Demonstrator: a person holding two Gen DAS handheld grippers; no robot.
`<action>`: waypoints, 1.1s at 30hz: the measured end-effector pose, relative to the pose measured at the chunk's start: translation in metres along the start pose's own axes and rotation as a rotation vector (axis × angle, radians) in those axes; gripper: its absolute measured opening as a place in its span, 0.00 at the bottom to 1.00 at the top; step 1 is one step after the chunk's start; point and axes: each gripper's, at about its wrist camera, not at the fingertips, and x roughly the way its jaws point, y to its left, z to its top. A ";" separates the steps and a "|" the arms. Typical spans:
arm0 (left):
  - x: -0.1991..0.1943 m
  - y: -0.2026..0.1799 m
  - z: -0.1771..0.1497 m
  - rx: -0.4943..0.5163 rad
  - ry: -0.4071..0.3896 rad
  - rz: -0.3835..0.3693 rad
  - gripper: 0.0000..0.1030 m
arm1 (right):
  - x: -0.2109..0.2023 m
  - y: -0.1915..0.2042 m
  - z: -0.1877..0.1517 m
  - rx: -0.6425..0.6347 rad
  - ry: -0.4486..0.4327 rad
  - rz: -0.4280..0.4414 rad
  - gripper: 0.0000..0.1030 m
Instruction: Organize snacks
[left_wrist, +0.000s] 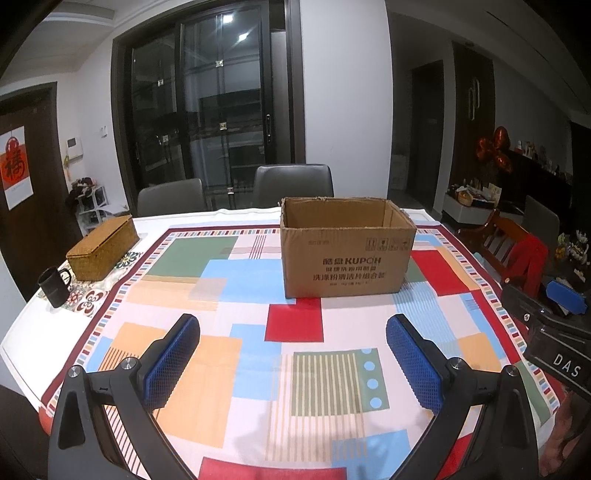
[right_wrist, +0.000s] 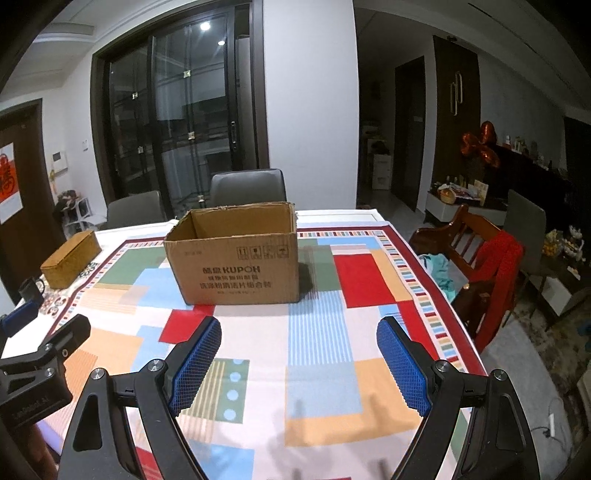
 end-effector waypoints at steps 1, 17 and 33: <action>-0.001 0.000 -0.001 -0.001 0.003 -0.002 1.00 | -0.001 -0.001 -0.002 0.000 -0.001 -0.001 0.85; -0.002 0.000 -0.011 -0.010 0.015 -0.005 1.00 | -0.006 0.000 -0.003 -0.006 -0.008 -0.002 0.85; -0.002 -0.002 -0.008 -0.006 0.015 -0.008 1.00 | -0.006 0.000 -0.003 -0.005 -0.008 -0.001 0.85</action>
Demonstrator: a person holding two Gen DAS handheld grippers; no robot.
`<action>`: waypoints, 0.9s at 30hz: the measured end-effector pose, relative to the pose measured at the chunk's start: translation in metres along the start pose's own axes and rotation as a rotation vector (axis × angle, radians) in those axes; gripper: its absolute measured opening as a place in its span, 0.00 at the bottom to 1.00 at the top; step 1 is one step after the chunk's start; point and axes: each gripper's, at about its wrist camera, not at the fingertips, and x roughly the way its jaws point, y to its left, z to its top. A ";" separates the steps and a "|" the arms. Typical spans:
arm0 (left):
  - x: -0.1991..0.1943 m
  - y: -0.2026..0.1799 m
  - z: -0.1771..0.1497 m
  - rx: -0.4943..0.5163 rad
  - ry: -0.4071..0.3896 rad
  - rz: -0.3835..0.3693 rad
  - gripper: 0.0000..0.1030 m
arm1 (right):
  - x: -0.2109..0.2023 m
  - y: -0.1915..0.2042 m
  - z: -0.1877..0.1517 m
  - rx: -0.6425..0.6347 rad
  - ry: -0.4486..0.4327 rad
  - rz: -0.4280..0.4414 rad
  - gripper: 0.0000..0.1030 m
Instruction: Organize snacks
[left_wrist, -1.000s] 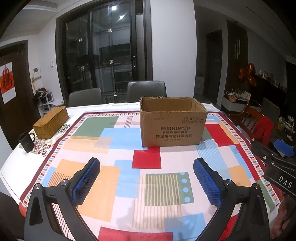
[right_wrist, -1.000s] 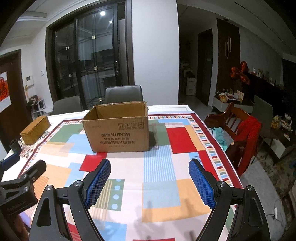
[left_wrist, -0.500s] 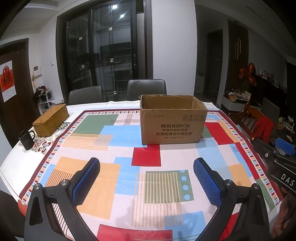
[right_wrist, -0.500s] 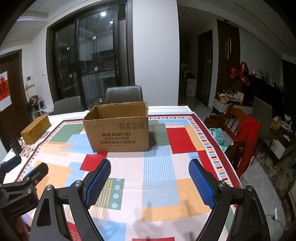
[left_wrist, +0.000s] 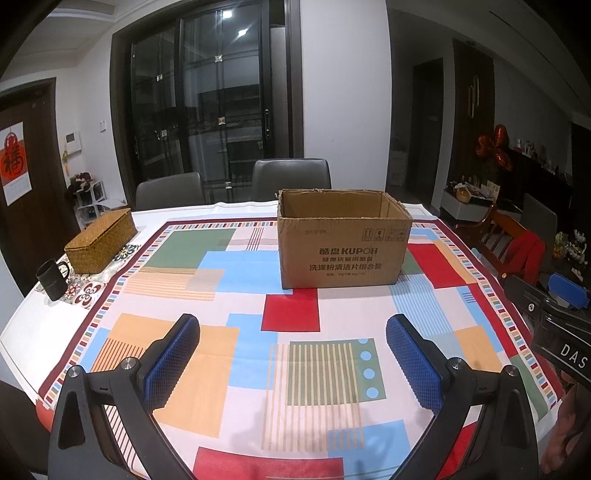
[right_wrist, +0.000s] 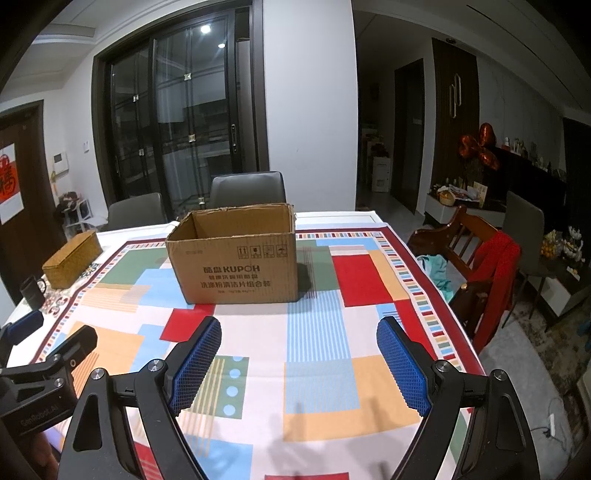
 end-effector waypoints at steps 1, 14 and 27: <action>0.000 0.000 0.000 0.000 0.000 -0.001 1.00 | 0.000 0.000 0.000 0.000 -0.001 -0.001 0.85; -0.001 -0.002 0.002 0.004 -0.003 -0.003 1.00 | -0.002 0.003 0.005 0.004 -0.008 -0.003 0.85; -0.001 -0.004 0.003 0.003 -0.006 -0.002 1.00 | 0.002 0.001 0.006 0.007 -0.013 -0.002 0.85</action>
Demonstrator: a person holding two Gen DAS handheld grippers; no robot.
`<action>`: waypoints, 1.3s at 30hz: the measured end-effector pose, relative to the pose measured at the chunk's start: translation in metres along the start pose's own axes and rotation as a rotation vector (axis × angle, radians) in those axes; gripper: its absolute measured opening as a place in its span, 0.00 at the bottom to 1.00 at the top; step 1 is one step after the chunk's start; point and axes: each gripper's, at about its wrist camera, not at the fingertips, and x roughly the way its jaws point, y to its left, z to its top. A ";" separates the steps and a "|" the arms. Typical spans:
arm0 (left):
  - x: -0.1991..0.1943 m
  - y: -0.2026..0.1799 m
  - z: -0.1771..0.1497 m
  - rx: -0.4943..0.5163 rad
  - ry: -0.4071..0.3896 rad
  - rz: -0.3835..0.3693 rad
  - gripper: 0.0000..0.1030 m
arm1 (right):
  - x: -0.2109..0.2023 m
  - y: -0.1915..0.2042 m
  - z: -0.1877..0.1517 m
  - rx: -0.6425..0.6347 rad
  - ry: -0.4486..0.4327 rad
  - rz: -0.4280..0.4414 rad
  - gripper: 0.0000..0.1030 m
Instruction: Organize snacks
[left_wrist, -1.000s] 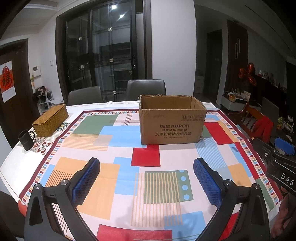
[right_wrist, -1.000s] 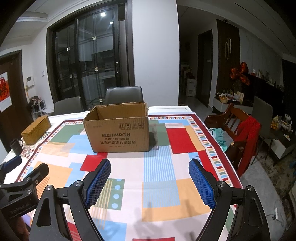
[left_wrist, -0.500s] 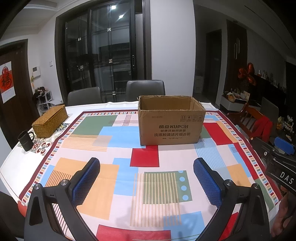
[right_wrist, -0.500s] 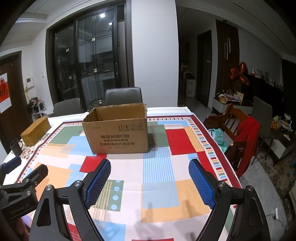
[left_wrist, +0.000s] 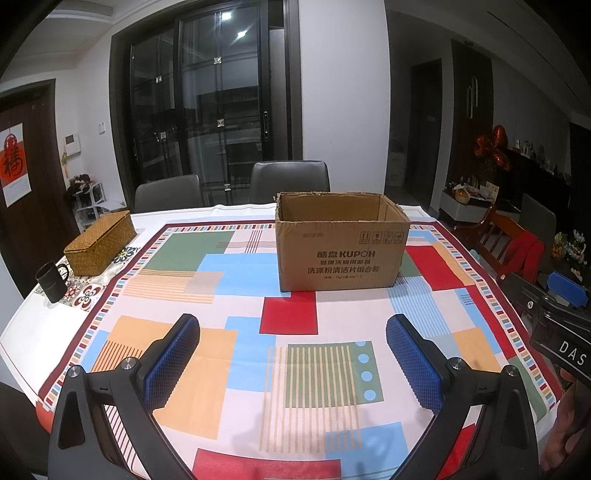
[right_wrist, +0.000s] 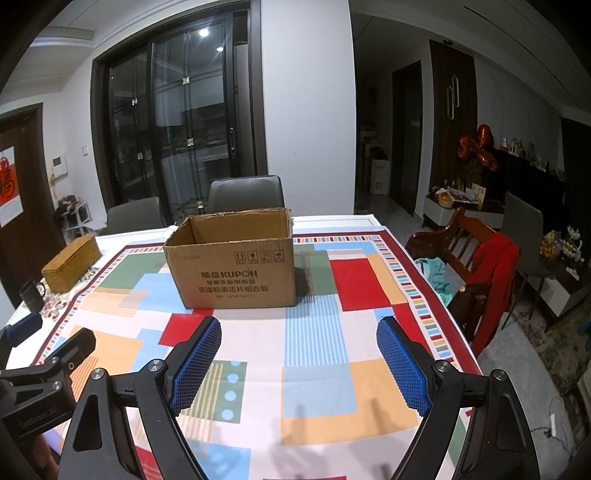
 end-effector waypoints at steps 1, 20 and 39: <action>0.000 0.000 0.000 0.001 0.000 0.001 1.00 | 0.000 0.000 0.000 0.000 -0.002 -0.001 0.85; -0.003 0.000 0.004 -0.001 -0.013 0.010 1.00 | -0.001 0.001 0.001 0.001 -0.010 0.006 0.85; 0.002 0.004 0.002 -0.025 -0.001 0.013 1.00 | 0.001 0.001 -0.002 -0.002 -0.004 0.008 0.85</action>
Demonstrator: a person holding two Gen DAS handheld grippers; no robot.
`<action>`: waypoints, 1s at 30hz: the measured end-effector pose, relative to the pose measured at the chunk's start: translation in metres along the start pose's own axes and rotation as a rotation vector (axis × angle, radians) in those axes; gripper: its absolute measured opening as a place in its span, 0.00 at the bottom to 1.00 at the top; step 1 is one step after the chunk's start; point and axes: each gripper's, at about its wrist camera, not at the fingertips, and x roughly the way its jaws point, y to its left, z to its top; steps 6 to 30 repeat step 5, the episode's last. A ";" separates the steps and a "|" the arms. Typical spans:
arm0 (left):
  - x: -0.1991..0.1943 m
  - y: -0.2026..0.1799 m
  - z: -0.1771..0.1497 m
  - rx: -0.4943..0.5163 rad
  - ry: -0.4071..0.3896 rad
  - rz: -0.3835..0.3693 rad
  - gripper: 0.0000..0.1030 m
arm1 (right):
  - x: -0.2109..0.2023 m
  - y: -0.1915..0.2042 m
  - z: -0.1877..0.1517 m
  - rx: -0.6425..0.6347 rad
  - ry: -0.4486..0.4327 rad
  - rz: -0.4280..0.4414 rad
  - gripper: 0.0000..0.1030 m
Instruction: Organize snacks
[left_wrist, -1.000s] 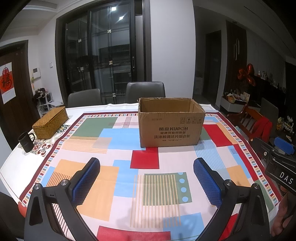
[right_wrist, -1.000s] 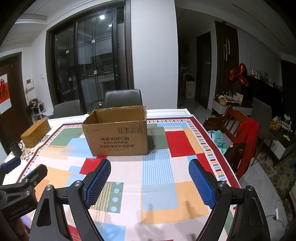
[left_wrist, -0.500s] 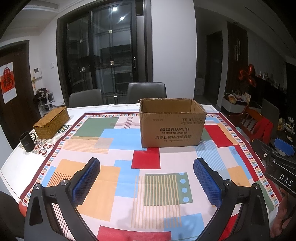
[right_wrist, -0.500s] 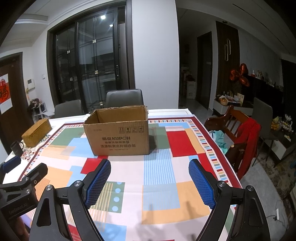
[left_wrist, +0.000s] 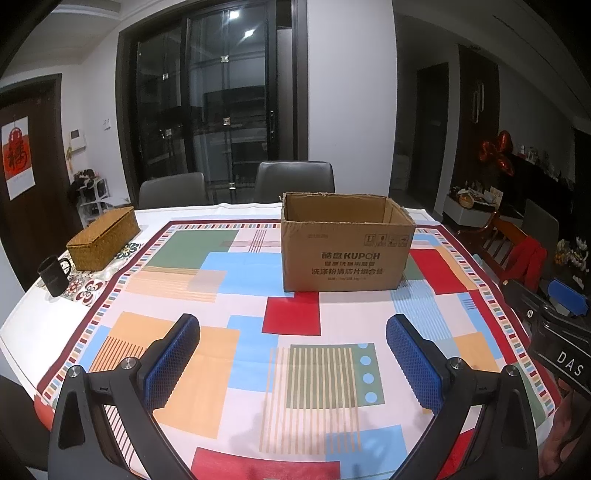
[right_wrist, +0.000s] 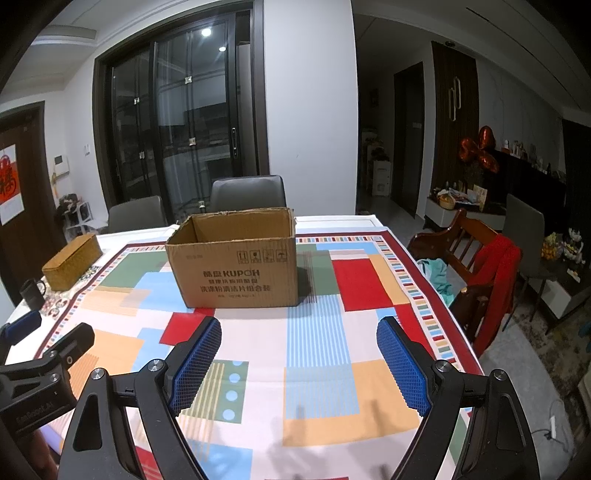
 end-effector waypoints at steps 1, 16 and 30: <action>0.001 0.000 0.000 -0.002 0.001 -0.001 1.00 | 0.001 0.000 0.000 -0.002 0.001 -0.001 0.85; 0.008 0.005 -0.003 -0.011 0.016 -0.005 1.00 | 0.005 0.003 -0.002 -0.010 0.008 -0.008 0.85; 0.008 0.005 -0.003 -0.011 0.016 -0.005 1.00 | 0.005 0.003 -0.002 -0.010 0.008 -0.008 0.85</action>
